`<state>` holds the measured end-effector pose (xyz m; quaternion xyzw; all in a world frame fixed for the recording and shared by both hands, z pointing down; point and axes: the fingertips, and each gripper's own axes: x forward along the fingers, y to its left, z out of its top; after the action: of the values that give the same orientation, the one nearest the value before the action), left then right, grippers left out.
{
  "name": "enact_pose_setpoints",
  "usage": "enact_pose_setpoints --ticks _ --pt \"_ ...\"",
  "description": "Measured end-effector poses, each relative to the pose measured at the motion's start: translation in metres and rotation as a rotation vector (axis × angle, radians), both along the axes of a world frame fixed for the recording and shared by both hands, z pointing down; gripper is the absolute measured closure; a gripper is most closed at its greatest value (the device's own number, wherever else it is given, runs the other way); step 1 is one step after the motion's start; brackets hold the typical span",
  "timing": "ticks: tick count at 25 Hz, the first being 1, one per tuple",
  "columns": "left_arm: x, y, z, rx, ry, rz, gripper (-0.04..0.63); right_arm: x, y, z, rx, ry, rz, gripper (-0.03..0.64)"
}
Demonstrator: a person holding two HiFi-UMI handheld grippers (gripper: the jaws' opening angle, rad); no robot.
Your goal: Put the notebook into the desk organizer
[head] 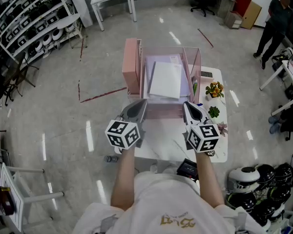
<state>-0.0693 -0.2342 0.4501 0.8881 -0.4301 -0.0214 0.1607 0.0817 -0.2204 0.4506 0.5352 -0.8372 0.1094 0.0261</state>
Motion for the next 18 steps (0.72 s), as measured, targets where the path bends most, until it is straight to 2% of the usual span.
enact_pose_setpoints --ticks 18 --pt "-0.0038 -0.0006 -0.0023 -0.001 0.004 0.007 0.580 -0.0040 -0.0011 -0.0013 -0.003 0.034 -0.001 0.604"
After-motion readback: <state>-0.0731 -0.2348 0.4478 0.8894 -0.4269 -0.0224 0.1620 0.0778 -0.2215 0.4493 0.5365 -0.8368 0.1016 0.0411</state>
